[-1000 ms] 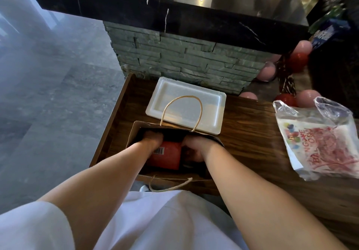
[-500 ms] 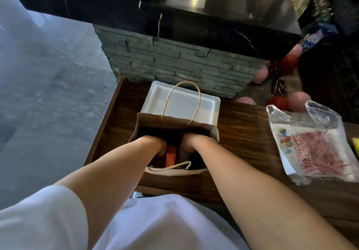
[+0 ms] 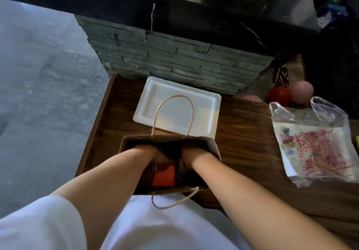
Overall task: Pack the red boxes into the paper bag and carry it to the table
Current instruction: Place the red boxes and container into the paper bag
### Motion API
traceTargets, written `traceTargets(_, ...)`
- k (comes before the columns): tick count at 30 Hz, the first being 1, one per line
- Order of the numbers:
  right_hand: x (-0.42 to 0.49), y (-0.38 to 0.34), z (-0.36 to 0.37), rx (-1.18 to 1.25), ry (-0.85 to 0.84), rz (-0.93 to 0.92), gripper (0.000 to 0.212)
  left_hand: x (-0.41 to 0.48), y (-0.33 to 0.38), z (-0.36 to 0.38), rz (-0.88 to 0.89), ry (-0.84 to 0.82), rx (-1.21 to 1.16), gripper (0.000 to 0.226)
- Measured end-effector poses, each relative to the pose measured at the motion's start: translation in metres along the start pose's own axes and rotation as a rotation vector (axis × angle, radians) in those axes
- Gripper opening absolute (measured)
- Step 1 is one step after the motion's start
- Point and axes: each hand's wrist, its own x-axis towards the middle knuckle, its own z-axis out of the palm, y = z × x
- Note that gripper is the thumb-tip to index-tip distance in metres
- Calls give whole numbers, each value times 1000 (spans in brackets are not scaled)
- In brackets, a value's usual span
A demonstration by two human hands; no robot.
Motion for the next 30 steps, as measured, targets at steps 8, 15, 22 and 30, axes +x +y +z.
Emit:
traceTargets(8,-22,9,29,68,-63,52,38,27,-8,16,157,47,-119,43)
traceTargets(15,-26,9,31,24,-69,71,37,28,-6,24,144,27,4,54)
traceTargets(22,-10,12,32,59,-65,175,52,12,-2,34,146,63,233,112)
traceTargets(30,-2,11,39,335,-62,237,50,11,2,34,118,-9,262,67)
